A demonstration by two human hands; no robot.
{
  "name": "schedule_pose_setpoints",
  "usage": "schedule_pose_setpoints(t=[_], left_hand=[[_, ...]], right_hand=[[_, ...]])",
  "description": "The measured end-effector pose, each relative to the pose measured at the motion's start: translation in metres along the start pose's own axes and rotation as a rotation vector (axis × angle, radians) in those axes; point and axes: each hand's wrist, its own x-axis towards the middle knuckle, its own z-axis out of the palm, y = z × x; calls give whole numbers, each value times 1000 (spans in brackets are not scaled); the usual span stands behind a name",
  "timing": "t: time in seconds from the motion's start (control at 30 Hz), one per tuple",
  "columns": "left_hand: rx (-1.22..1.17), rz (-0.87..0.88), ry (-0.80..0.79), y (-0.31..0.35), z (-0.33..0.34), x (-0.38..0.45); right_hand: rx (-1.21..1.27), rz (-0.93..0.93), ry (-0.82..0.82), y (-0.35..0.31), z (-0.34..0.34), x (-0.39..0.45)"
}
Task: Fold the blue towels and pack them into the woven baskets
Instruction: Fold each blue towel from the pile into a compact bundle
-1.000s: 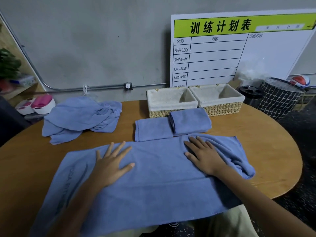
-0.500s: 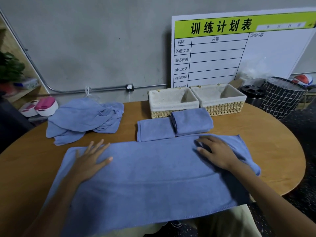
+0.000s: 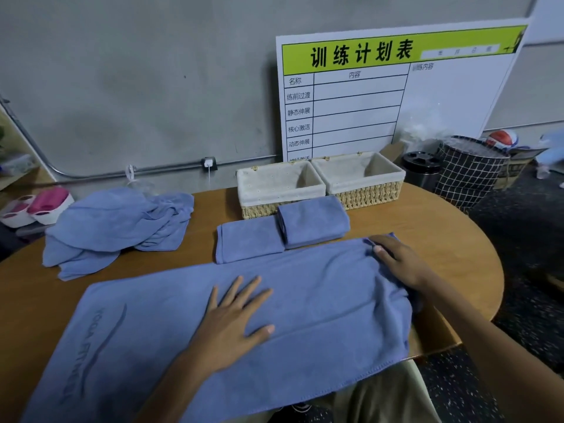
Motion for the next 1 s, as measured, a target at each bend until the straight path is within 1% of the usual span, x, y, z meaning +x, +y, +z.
schedule_pose_setpoints(t=[0.1,0.2,0.27,0.3,0.33,0.4,0.43,0.5,0.6,0.7,0.73,0.8,0.93,1.0], left_hand=[[6,-5,-10,2,-2,-2],[-39,-10,14,4,-3,-2],[-44,-3,47,2,-3,-4],[-49,-16,58,2,-2,-3],[-33,-18,83,4,-1,-1],[29,36,207,19,-1,4],[34,86,281,32,-2,6],[-65,196,315,69,-7,17],[-185,287,231,134,-14,38],[-152,292,103,173,-5,62],[-125,284,63,178,3,69],[-80,272,53,180,18,76],[-35,249,45,180,23,78],[-32,242,34,181,20,77]], right_hand=[[-67,-90,-31,12,6,2],[-66,4,-53,20,-5,11],[-75,-13,-125,22,-9,12],[-56,-42,-134,24,-9,13],[-7,-42,-101,27,-9,10],[76,18,43,39,-10,3],[72,40,112,45,-10,-1],[-3,19,193,48,-11,-8],[-14,-79,153,37,-12,-18],[111,-66,144,29,-16,-33],[180,-34,150,24,-20,-39],[333,28,117,13,-29,-56],[585,43,-104,-7,-46,-87],[626,10,-172,-9,-47,-92]])
